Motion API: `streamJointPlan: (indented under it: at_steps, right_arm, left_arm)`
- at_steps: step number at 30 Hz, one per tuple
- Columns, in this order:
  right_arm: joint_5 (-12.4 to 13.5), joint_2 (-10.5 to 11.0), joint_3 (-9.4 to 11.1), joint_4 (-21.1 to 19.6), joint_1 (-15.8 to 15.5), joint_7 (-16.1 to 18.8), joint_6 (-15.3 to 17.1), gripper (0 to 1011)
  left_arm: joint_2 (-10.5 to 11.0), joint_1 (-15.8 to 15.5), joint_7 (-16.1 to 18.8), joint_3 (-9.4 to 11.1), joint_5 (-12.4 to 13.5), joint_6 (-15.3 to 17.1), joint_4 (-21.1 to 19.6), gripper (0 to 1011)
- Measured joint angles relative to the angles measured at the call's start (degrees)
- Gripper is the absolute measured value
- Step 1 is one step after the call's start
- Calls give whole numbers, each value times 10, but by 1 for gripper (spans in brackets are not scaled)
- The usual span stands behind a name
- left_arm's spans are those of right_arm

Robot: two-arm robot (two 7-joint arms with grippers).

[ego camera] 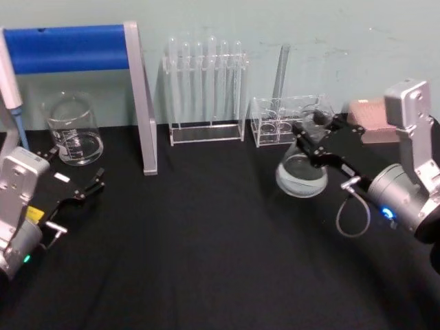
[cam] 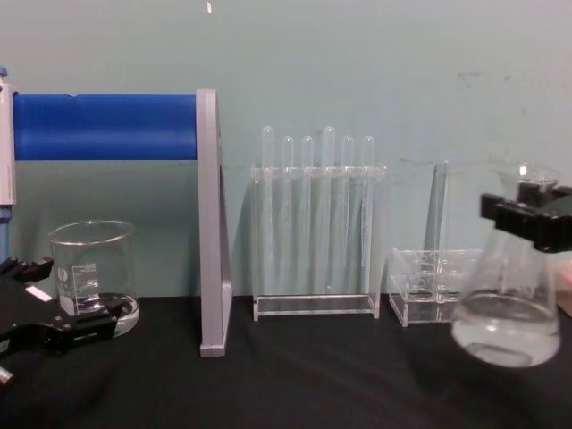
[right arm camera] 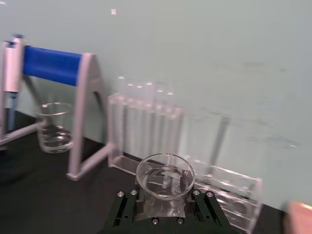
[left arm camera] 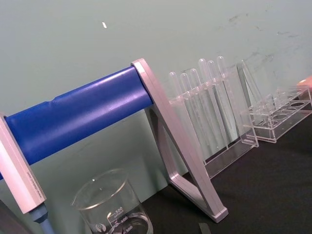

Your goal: Grasp the erlenmeyer flask with one hand, shake it three times, then place it back.

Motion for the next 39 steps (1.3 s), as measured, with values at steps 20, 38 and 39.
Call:
streamJointPlan:
  at_steps: [20, 38, 39]
  right_arm:
    - [-21, -19, 31, 15, 3, 2, 5, 449]
    - [-7, -10, -31, -53, -35, 58, 15, 449]
    - [-5, -9, -33, -55, -36, 60, 15, 450]
  left_arm:
    - [0, 0, 0, 0, 0, 0, 0, 1001]
    - [0, 0, 0, 0, 0, 0, 0, 1001]
    - [0, 0, 0, 0, 0, 0, 0, 1001]
